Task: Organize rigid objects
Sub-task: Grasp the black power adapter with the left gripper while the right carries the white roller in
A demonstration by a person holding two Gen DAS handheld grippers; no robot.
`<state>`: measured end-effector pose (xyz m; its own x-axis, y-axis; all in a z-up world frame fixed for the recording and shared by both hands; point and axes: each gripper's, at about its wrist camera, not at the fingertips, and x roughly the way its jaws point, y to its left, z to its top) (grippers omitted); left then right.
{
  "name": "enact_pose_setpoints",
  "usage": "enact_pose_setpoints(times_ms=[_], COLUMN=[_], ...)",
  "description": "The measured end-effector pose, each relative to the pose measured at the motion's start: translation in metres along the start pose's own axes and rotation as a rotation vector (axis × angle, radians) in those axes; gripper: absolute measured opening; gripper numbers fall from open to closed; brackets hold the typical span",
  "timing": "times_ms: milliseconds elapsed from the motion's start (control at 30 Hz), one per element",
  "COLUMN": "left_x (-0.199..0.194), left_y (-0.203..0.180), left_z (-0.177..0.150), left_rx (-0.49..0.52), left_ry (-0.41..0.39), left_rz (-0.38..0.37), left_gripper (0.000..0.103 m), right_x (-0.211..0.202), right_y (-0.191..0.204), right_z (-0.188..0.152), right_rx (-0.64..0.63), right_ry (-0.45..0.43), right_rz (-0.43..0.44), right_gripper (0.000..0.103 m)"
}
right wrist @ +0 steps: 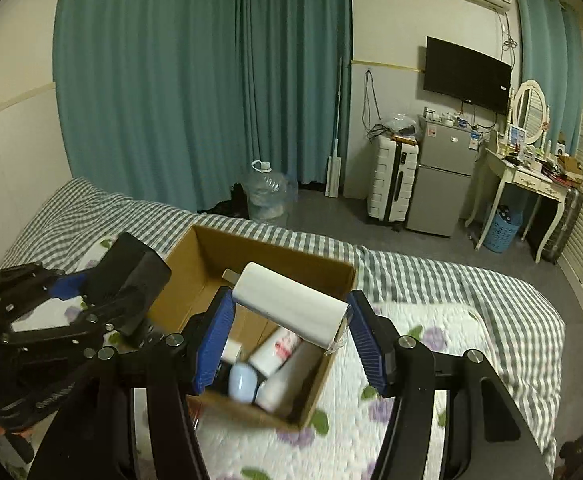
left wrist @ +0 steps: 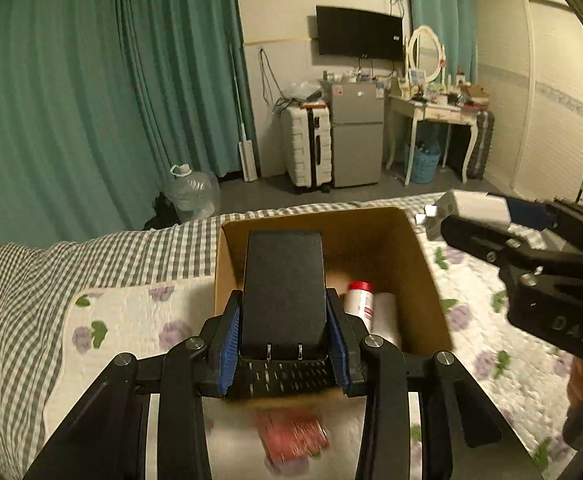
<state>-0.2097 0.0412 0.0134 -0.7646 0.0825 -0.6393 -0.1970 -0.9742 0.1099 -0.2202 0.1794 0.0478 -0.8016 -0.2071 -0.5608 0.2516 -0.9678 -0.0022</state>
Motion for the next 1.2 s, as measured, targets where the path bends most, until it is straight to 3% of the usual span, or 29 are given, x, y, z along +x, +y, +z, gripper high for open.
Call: enact_pose_setpoints(times_ms=[267,433,533,633,733,1067,1200], left_x=[0.076,0.095,0.095,0.083,0.067,0.049,0.047], left_y=[-0.003,-0.004,-0.007,-0.009,-0.004,0.026,0.027], left_z=[-0.003,-0.012,-0.014,-0.011,-0.010,-0.011,-0.011], left_rx=[0.008,0.013,0.001,0.022,0.031,-0.033,-0.040], left_ry=[0.093,0.122,0.120,0.056,0.014,-0.001,-0.002], left_rz=[0.023,0.044,0.041,0.108,0.117,0.119,0.119], left_gripper=[0.038,0.040,0.044,0.061,0.062,0.066,0.066], right_x=[0.060,0.065,0.063,0.062,0.064,0.120,0.119], right_y=[-0.021,-0.032,-0.035,-0.035,-0.033,-0.008,-0.006], right_z=[-0.020,-0.030,-0.032,-0.033,-0.028,-0.020,-0.023], right_rx=[0.054,0.071,0.075,0.073,0.068,-0.001,0.012], right_ry=[0.077,0.094,0.092,0.090,0.087,0.134,0.112], right_rz=[0.015,0.017,0.018,0.013,0.020,0.044,0.035], right_gripper=[0.057,0.057,0.057,0.057,0.057,0.058,0.080])
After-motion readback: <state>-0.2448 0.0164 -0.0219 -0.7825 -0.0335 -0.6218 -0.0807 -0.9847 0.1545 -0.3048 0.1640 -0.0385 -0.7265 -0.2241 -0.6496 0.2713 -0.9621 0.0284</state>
